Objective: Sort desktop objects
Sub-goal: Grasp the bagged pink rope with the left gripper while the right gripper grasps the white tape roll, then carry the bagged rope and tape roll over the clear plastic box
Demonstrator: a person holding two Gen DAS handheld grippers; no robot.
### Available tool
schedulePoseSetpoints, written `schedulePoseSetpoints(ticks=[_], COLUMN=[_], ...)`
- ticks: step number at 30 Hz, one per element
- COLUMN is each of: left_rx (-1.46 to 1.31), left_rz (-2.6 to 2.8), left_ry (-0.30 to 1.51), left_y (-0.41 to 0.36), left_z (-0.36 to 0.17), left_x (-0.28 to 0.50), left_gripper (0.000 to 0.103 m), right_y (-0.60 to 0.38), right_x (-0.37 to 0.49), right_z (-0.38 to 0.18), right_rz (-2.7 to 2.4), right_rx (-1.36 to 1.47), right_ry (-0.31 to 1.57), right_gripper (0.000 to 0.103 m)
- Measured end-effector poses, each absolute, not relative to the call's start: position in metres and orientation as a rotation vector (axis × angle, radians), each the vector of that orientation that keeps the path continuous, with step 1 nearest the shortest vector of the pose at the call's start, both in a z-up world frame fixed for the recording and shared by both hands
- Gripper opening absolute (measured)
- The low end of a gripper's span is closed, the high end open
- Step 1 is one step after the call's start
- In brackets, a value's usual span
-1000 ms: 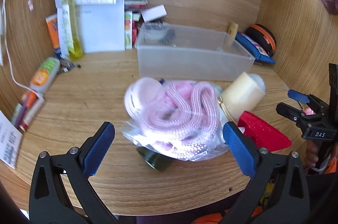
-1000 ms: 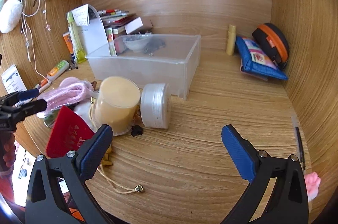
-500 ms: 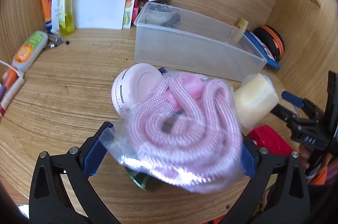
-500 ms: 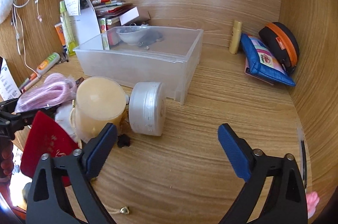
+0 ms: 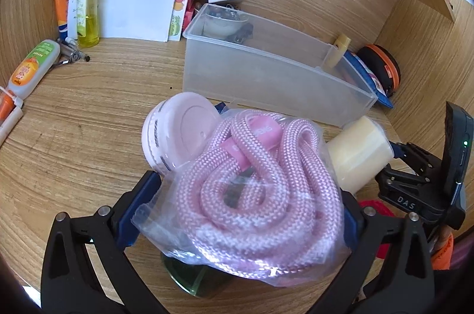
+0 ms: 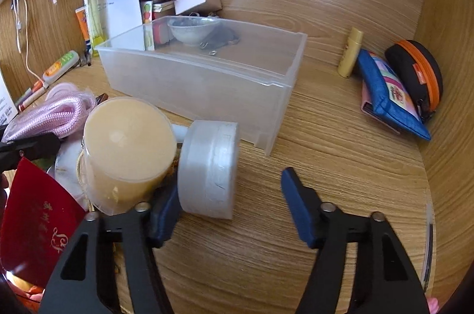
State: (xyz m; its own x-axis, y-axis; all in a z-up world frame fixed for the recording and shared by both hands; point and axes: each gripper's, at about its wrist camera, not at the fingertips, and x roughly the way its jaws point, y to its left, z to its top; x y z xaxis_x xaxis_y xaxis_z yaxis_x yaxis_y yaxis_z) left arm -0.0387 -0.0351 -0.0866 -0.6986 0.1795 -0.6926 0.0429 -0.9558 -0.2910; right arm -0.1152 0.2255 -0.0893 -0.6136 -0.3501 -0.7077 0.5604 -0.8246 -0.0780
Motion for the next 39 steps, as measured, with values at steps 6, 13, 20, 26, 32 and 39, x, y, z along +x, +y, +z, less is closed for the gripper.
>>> schedulePoseSetpoints(ticks=[6, 13, 20, 26, 32, 39], left_rx=[-1.152, -1.131, -1.075, -1.005, -0.954, -0.921], left_rz=[2.765, 2.782, 2.839, 2.881, 2.905, 2.924], left_ry=[-0.465, -0.414, -0.361, -0.339, -0.311, -0.280], left_y=[-0.034, -0.028, -0.026, -0.024, -0.020, -0.017], left_z=[-0.085, -0.084, -0.072, -0.058, -0.046, -0.038], left_x=[-0.038, -0.034, -0.028, -0.023, -0.019, -0.019], left_gripper=[0.082, 0.069, 0.065, 0.065, 0.065, 0.065], right_y=[0.223, 0.233, 0.247, 0.258, 0.266, 0.273], right_x=[-0.118, -0.113, -0.106, -0.105, -0.102, -0.099], right_z=[-0.092, -0.087, -0.078, -0.073, -0.066, -0.053], right_rz=[-2.376, -2.400, -2.418, -2.414, -2.429, -2.443], right_rx=[0.963, 0.934, 0.910, 0.908, 0.885, 0.851], right_ry=[0.386, 0.362, 0.326, 0.286, 0.270, 0.269], right_gripper=[0.028, 0.027, 0.027, 0.027, 0.027, 0.027])
